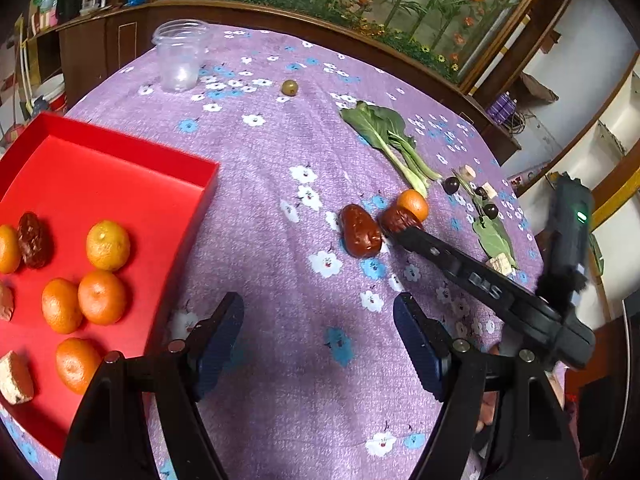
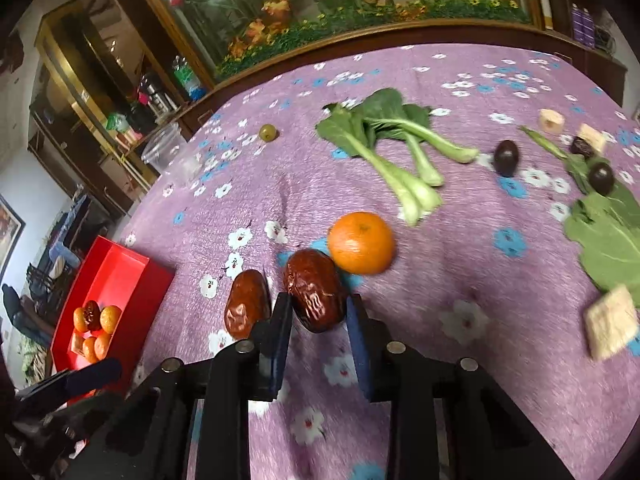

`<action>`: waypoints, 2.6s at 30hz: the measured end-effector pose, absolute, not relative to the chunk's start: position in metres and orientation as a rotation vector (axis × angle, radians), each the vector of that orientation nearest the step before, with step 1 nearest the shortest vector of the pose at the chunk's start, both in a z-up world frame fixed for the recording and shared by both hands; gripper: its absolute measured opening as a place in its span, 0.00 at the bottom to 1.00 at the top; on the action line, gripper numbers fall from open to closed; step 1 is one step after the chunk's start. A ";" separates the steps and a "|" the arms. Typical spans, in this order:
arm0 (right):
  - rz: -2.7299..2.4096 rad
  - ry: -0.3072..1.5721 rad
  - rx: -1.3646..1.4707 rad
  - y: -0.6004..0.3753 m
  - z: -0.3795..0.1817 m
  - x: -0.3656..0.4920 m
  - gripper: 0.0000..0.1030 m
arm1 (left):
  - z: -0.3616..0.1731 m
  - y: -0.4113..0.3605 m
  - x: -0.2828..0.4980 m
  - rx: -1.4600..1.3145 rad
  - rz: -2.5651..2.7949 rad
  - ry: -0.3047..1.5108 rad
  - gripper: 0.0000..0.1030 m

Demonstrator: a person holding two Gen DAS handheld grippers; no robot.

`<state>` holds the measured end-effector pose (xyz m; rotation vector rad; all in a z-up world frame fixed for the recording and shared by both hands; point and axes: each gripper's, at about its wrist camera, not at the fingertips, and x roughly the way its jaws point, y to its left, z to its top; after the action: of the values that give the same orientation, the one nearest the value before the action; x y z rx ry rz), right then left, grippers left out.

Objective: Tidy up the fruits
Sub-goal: 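Grasp a red date with the left tool while the right tool grasps the other date, then carry both red dates over the red tray and open both tools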

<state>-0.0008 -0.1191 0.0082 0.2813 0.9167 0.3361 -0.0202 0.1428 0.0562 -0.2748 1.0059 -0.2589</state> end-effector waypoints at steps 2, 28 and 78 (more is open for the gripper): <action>0.332 0.911 0.287 -0.126 0.011 -0.009 0.28 | 0.055 0.135 -0.014 -0.255 -0.267 1.010 0.74; 0.331 0.866 0.203 -0.130 0.002 -0.021 0.40 | 0.019 0.077 0.057 -0.119 -0.291 0.996 0.29; 0.412 0.889 0.489 -0.152 0.024 -0.069 0.27 | 0.073 0.228 -0.082 -0.507 -0.186 0.802 0.29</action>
<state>-0.0686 -0.1520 0.0242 0.4892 0.8894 0.4123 -0.0824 0.2280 0.0727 -0.5065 0.8021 -0.1858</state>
